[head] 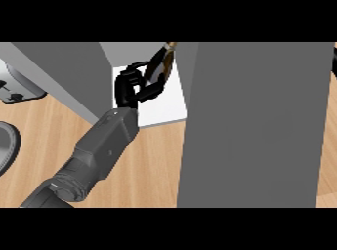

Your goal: Pick up the wine, place it into the cabinet and close the cabinet

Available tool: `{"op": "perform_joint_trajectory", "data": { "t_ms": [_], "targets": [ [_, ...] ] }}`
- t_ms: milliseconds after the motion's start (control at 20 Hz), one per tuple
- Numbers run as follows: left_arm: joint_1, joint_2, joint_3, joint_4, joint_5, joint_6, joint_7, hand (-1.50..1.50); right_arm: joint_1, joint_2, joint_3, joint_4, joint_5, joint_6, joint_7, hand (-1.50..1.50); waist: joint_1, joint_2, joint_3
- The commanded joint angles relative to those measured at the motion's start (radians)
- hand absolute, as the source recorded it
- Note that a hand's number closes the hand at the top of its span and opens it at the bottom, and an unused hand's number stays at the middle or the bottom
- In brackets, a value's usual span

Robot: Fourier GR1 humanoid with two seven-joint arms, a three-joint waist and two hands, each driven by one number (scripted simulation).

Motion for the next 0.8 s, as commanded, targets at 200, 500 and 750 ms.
{"op": "perform_joint_trajectory", "data": {
  "t_ms": [200,500,750],
  "targets": [
    [-0.087,-0.001,-0.002,0.028,0.011,0.059,0.052,1.5,0.021,-0.008,-0.018,-0.043,-0.017,-0.003,0.015,-1.5,0.004,0.001,0.0],
    [-0.112,-0.001,0.019,0.053,0.031,0.035,0.113,1.5,0.03,-0.025,-0.048,-0.001,-0.031,0.029,-0.018,-1.5,0.019,0.01,0.001],
    [-0.147,0.007,0.038,0.074,0.039,0.05,0.126,1.5,0.059,-0.018,-0.039,-0.037,-0.027,0.034,-0.025,-1.5,0.021,0.012,0.001]
  ]
}}
